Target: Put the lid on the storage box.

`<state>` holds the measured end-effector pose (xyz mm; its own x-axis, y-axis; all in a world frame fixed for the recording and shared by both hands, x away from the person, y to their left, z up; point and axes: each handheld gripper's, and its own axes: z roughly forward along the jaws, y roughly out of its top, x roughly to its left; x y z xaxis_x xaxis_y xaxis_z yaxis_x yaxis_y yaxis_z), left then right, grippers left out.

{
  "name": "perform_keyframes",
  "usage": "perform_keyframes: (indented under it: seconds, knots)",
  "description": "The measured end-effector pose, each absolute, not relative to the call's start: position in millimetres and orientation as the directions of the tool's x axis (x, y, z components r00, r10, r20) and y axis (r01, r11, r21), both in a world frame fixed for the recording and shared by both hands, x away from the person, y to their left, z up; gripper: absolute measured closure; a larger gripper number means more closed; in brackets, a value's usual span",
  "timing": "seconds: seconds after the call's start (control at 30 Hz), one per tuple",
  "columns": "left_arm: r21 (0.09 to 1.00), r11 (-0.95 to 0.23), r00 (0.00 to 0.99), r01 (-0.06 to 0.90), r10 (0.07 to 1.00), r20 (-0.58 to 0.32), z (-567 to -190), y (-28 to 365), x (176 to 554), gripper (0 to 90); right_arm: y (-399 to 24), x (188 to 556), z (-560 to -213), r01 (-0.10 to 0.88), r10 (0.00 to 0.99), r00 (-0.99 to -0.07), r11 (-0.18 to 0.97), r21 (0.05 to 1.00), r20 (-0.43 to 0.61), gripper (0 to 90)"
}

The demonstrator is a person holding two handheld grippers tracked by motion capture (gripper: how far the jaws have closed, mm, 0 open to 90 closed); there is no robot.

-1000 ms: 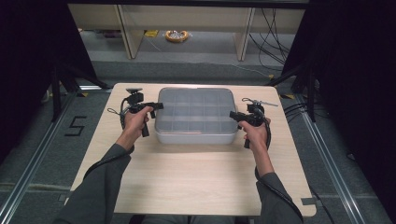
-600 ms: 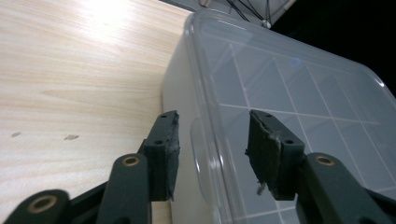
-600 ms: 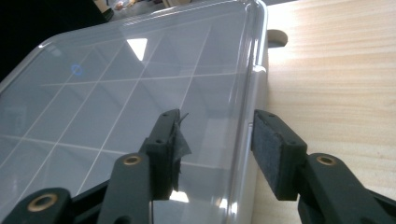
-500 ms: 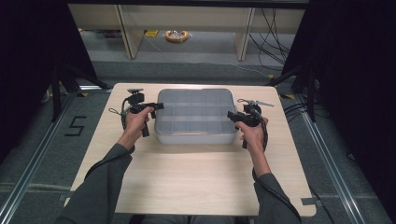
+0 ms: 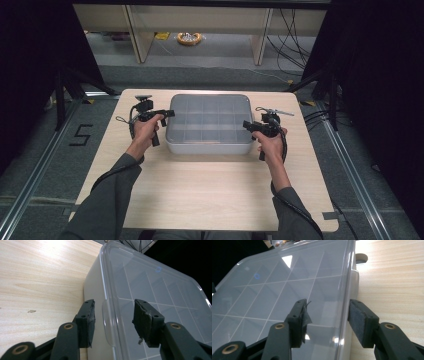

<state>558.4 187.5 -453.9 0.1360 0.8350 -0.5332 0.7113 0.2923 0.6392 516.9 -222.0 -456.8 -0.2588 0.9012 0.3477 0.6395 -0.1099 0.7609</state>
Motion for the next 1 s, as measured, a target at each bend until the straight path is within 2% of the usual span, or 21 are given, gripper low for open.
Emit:
perform_keyframes:
  seconds: [0.1,0.23,0.27,0.33,0.37,0.4,0.5,0.8,0.83,1.0]
  knots:
    - [0.646,0.284,0.145,0.709,0.837,-0.527,-451,189,556,49.1,-221,514,-453,0.661,0.882,-0.229,-0.17,0.731,0.412,50.9]
    - [0.654,0.28,0.154,0.703,0.838,-0.524,-447,193,551,46.1,-226,514,-453,0.639,0.894,-0.252,-0.134,0.757,0.371,48.8]
    - [0.655,0.273,0.158,0.704,0.839,-0.52,-446,194,548,45.0,-224,509,-449,0.657,0.886,-0.219,-0.177,0.733,0.409,47.2]
    - [0.657,0.266,0.17,0.705,0.836,-0.521,-445,196,543,44.7,-225,507,-447,0.659,0.877,-0.226,-0.183,0.73,0.424,46.1]
    - [0.674,0.226,0.206,0.703,0.842,-0.498,-444,199,537,44.0,-228,503,-445,0.658,0.878,-0.216,-0.192,0.728,0.428,45.2]
    - [0.674,0.226,0.206,0.703,0.842,-0.498,-444,199,537,43.9,-233,503,-446,0.632,0.886,-0.246,-0.162,0.758,0.394,45.2]
    - [0.68,0.195,0.237,0.706,0.84,-0.487,-443,202,523,42.5,-239,496,-444,0.616,0.889,-0.258,-0.15,0.773,0.378,44.4]
    - [0.702,0.144,0.301,0.698,0.83,-0.47,-445,205,487,40.7,-244,471,-442,0.623,0.864,-0.297,-0.146,0.768,0.406,40.8]
    - [0.702,0.144,0.301,0.698,0.83,-0.47,-445,205,487,40.4,-245,469,-443,0.614,0.872,-0.304,-0.13,0.778,0.385,40.4]
    - [0.714,0.115,0.344,0.69,0.816,-0.465,-453,204,458,37.8,-243,453,-444,0.623,0.86,-0.327,-0.115,0.773,0.392,36.7]
